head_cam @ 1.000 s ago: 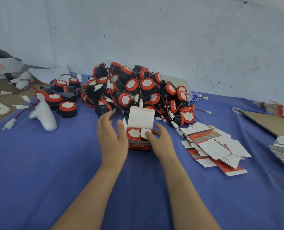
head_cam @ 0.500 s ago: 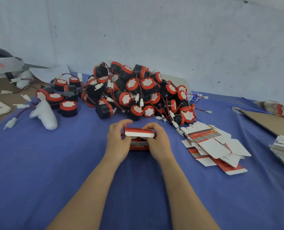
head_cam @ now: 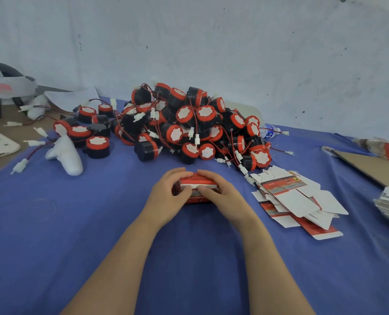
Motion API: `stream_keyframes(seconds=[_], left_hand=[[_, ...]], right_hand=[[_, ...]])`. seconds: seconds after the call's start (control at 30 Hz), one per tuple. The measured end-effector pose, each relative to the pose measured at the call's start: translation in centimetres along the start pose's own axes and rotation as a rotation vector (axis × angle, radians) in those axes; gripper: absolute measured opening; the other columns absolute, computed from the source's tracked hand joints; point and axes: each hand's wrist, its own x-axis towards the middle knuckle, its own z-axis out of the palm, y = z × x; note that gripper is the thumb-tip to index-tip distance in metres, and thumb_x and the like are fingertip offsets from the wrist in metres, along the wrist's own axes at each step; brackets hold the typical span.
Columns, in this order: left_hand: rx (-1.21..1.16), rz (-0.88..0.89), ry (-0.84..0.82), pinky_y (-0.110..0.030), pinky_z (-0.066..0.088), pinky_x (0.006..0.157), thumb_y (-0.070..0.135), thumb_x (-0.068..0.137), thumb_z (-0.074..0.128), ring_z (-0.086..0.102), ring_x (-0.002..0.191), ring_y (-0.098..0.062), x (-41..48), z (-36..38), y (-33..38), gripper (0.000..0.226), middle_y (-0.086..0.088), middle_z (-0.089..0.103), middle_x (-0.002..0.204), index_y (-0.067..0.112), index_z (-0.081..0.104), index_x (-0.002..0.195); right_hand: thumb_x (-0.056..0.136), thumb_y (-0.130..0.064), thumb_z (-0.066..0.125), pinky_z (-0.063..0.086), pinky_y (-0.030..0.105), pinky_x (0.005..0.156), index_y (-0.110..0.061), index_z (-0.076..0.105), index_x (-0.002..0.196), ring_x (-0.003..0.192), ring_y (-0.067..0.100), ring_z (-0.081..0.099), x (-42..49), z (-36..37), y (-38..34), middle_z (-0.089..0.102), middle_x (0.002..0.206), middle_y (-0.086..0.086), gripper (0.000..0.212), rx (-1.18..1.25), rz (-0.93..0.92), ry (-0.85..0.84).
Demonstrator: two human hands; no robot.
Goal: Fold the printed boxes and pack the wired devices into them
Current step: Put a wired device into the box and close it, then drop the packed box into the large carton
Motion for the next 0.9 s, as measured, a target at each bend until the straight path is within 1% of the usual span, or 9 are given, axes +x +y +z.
stream_keyframes(seconds=[0.23,0.33,0.43,0.5,0.57,0.63,0.7,0.77,0.9], left_hand=[[0.055,-0.050,0.033,-0.027,0.041,0.104,0.007,0.097,0.046,0.031,0.139,-0.013,-0.2,0.7,0.5,0.035,0.006,0.027,0.155,0.028,0.061,0.120],[0.019,-0.162,0.090,-0.016,0.037,0.092,0.024,0.102,0.040,0.033,0.136,-0.010,-0.2,1.2,0.8,0.037,0.003,0.025,0.157,0.022,0.050,0.138],[0.134,-0.162,0.065,-0.023,0.030,0.107,0.026,0.104,0.036,0.028,0.142,-0.015,-0.1,1.8,0.4,0.047,-0.002,0.023,0.158,0.017,0.030,0.150],[0.097,-0.267,0.050,-0.024,0.034,0.101,0.024,0.103,0.036,0.039,0.134,-0.020,0.1,1.9,0.6,0.058,-0.001,0.032,0.150,0.012,0.011,0.154],[0.105,-0.348,0.048,-0.031,0.042,0.094,0.020,0.103,0.035,0.051,0.114,-0.022,0.4,2.0,1.1,0.050,-0.006,0.046,0.135,0.006,0.021,0.149],[0.079,-0.390,0.063,-0.037,0.041,0.102,0.020,0.103,0.033,0.048,0.121,-0.024,0.4,2.1,2.2,0.048,-0.011,0.045,0.140,0.007,0.024,0.149],[-0.092,-0.328,0.065,-0.033,0.036,0.109,0.021,0.105,0.032,0.039,0.134,-0.021,0.1,2.6,4.2,0.051,-0.006,0.034,0.152,0.021,0.018,0.153],[-0.306,-0.184,0.057,-0.031,0.045,0.099,0.022,0.105,0.034,0.045,0.131,-0.019,-0.1,4.0,7.6,0.046,-0.003,0.038,0.150,0.033,0.027,0.149],[-0.431,0.077,-0.137,-0.034,0.057,0.088,0.014,0.101,0.044,0.062,0.111,-0.019,-0.4,11.8,17.5,0.040,-0.009,0.056,0.132,0.028,0.042,0.139]], right_hand=[[0.102,-0.029,0.043,0.045,0.026,0.099,-0.035,0.063,0.115,0.115,0.009,0.056,0.3,0.4,-0.1,0.061,0.125,-0.007,0.025,0.120,0.095,0.051],[0.103,-0.025,0.040,0.045,0.018,0.088,-0.028,0.060,0.123,0.112,0.009,0.054,0.8,1.2,0.0,0.058,0.130,-0.004,0.029,0.052,0.122,0.170],[0.103,-0.022,0.040,0.041,0.019,0.089,-0.018,0.039,0.143,0.112,0.010,0.050,1.1,2.0,0.4,0.049,0.135,0.000,0.040,0.061,0.197,0.235],[0.104,-0.021,0.035,0.041,0.015,0.078,-0.011,0.043,0.138,0.100,0.007,0.051,1.2,2.5,0.1,0.054,0.129,0.004,0.036,-0.044,0.212,0.241],[0.104,-0.016,0.030,0.040,0.015,0.071,-0.008,0.048,0.133,0.095,0.010,0.052,1.2,2.8,-0.6,0.058,0.122,0.005,0.036,-0.085,0.221,0.253],[0.104,-0.016,0.029,0.044,0.021,0.085,-0.009,0.046,0.138,0.108,0.016,0.054,0.7,3.1,-1.7,0.056,0.131,0.008,0.039,-0.003,0.261,0.266],[0.105,-0.021,0.030,0.046,0.032,0.098,-0.016,0.041,0.143,0.115,0.020,0.055,-0.5,2.6,-2.8,0.057,0.132,0.008,0.039,0.208,0.244,0.306],[0.105,-0.025,0.032,0.050,0.037,0.092,-0.026,0.040,0.141,0.106,0.021,0.061,-2.4,0.4,-4.5,0.063,0.120,0.004,0.037,0.425,0.138,0.431],[0.103,-0.023,0.041,0.056,0.037,0.087,-0.017,0.046,0.139,0.109,0.023,0.062,-9.8,-10.4,-8.6,0.059,0.129,0.011,0.037,0.381,-0.075,0.886]])
